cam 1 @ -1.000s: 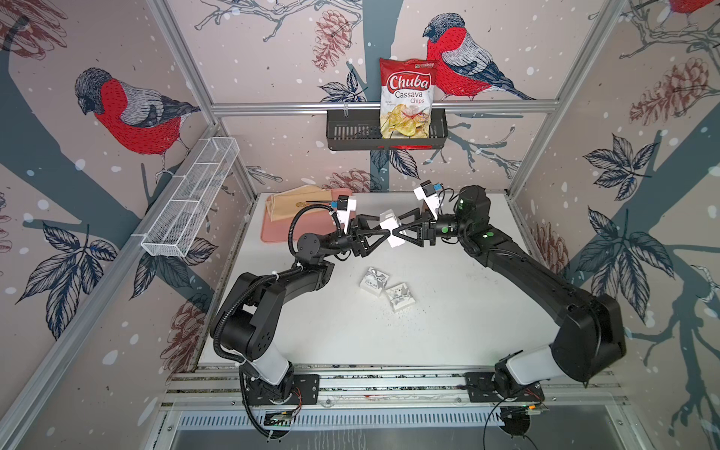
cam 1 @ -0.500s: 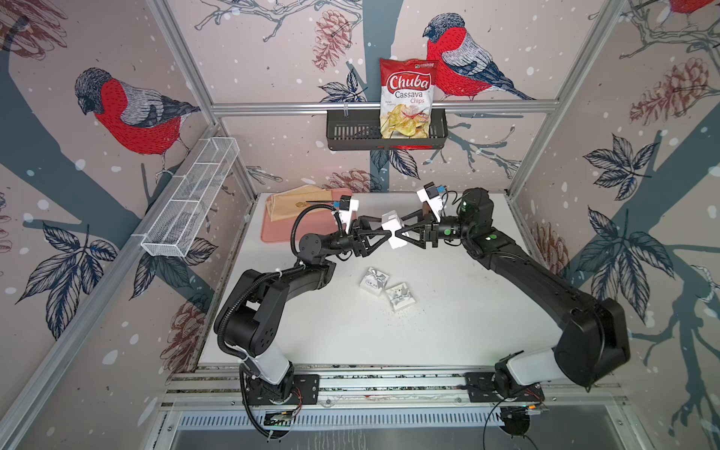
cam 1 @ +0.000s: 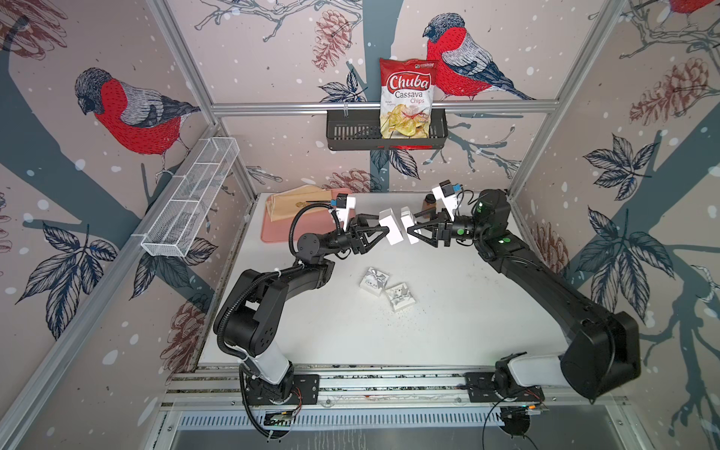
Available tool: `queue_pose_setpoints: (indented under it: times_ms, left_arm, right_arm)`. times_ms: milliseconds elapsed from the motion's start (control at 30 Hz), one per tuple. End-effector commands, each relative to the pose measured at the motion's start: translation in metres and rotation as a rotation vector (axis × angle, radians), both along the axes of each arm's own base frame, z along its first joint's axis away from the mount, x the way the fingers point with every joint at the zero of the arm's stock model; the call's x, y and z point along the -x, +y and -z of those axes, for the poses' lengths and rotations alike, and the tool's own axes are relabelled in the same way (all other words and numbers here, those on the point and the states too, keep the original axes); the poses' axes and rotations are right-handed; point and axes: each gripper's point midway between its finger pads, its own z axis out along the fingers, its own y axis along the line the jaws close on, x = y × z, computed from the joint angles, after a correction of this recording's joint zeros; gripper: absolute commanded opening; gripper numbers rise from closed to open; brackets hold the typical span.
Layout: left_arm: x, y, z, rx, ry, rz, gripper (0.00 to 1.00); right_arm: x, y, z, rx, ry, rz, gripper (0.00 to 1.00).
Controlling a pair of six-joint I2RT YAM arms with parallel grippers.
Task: Take the necklace out of the lift-off lid jewelry box
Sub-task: Open the lid on the jewelry box, then place the lid at the center of the board.
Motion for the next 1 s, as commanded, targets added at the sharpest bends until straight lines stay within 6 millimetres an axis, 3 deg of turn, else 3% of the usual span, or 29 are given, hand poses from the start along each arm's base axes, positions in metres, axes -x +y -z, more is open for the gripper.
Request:
queue_pose_setpoints:
  times_ms: [0,133,300,700,967]
  left_arm:
    - [0.015,0.007,-0.02,0.056,-0.094,0.023,0.65]
    - [0.017,0.009,-0.023,0.058,-0.101,0.033,0.65]
    - [0.019,0.01,-0.03,0.057,-0.113,0.04,0.65]
    - [0.019,0.009,-0.035,0.032,-0.129,0.022,0.65]
    - [0.021,0.01,-0.034,0.017,-0.134,0.011,0.65]
  right_arm:
    - [-0.012,-0.01,-0.001,0.009,-0.014,0.084,0.74]
    - [-0.059,-0.035,0.037,0.124,0.114,0.336,0.74]
    - [-0.094,-0.071,0.111,0.301,0.326,0.565,0.73]
    - [-0.121,-0.137,0.253,0.705,0.604,0.903,0.73]
    - [-0.129,-0.152,0.293,0.85,0.655,0.963,0.76]
